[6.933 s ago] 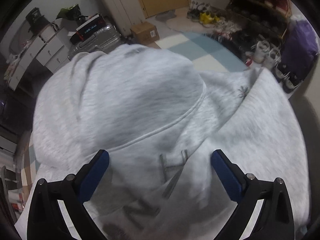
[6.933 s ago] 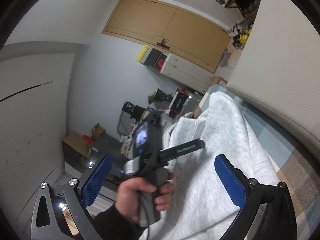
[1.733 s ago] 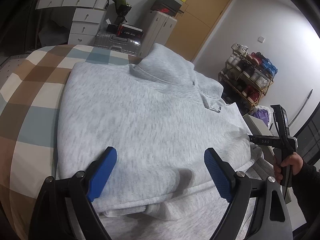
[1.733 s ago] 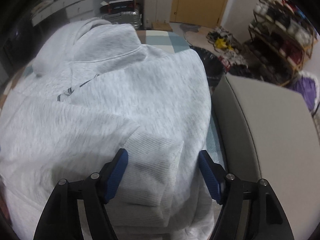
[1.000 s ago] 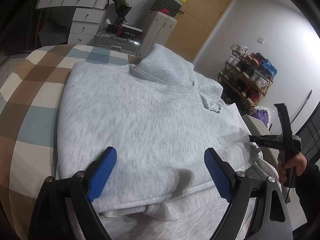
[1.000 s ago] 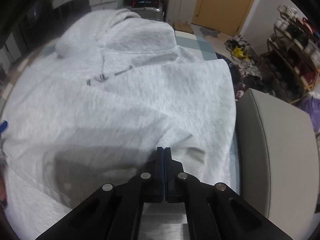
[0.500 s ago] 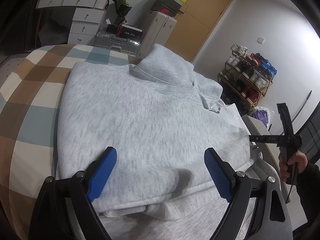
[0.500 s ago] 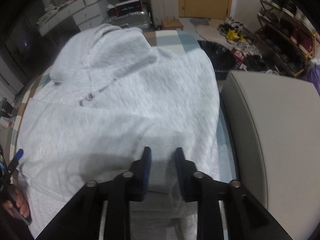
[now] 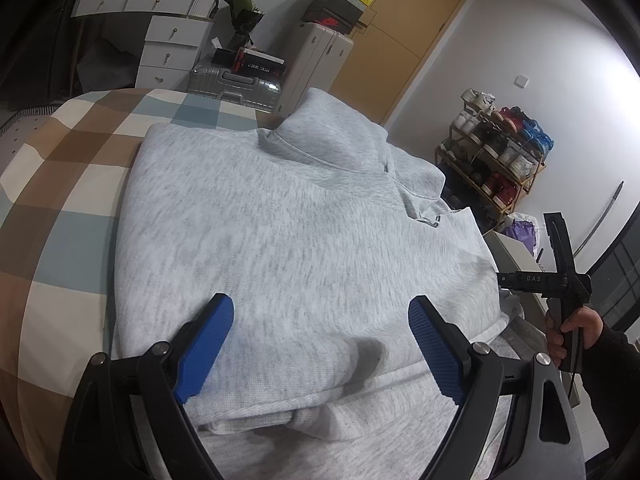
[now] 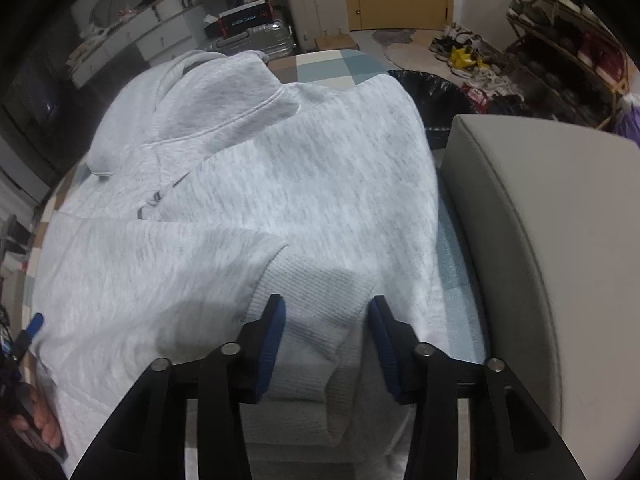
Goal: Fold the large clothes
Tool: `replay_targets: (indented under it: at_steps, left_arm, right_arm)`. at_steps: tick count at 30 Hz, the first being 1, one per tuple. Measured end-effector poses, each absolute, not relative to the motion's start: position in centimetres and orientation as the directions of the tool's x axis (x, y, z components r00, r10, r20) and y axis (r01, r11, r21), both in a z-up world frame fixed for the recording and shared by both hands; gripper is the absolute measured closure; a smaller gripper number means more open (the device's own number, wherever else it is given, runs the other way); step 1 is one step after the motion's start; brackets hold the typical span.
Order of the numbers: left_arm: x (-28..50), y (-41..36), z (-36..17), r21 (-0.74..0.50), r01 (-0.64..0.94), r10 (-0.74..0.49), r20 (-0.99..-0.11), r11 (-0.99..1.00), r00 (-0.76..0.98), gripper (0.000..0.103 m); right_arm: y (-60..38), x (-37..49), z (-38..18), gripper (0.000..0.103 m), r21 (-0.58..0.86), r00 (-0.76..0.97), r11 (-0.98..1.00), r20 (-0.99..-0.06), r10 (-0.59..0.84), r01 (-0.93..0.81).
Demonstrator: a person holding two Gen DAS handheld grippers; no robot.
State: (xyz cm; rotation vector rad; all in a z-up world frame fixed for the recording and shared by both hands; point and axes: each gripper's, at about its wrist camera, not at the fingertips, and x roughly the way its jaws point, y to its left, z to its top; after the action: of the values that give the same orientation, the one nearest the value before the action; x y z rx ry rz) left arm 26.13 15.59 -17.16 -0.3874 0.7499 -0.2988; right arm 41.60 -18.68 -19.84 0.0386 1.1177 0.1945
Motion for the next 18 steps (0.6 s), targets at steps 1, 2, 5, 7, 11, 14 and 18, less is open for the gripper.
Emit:
replay_targets:
  at_steps: [1,2,5,7,11,14,18]
  left_arm:
    - [26.1,15.6,-17.2,-0.442,0.124,-0.396,-0.6,0.888,0.695,0.017]
    - [26.2,15.5,-17.2,-0.443,0.124,-0.397,-0.599,0.888,0.696,0.017]
    - [26.2,15.5,-17.2,-0.446,0.124,-0.398,-0.597,0.886,0.696,0.017]
    - [26.2,15.5,-17.2,-0.45,0.125,-0.401,-0.595,0.885,0.697,0.017]
    - [26.2,15.6,-17.2,-0.45,0.127,-0.402,-0.592,0.884,0.698,0.017]
    - [26.3,15.5,-17.2,-0.452,0.128,-0.404,-0.59,0.883,0.699,0.017]
    - [26.4,15.5,-17.2,-0.452,0.131,-0.406,-0.59,0.882,0.698,0.017]
  right_arm:
    - [-18.3,41.3,-19.8,0.096,0.131,0.424,0.978,-0.886,0.189,-0.163]
    - [-17.7,41.1,-19.9,0.095,0.115,0.42,0.975,-0.888,0.187,-0.19]
    - [-15.1,39.9,-19.2,0.096,-0.03,0.475,0.962,-0.873,0.106,-0.271]
    - [-14.7,39.5,-18.4,0.097,-0.054,0.501,0.962,-0.861,0.091,-0.267]
    - [-15.5,40.0,-15.3,0.097,-0.046,0.581,0.979,-0.81,0.078,-0.196]
    - [-15.5,41.0,-13.8,0.097,-0.085,0.593,0.981,-0.805,0.034,-0.172]
    - [-14.8,42.2,-16.9,0.097,-0.193,0.49,0.966,-0.868,-0.085,-0.174]
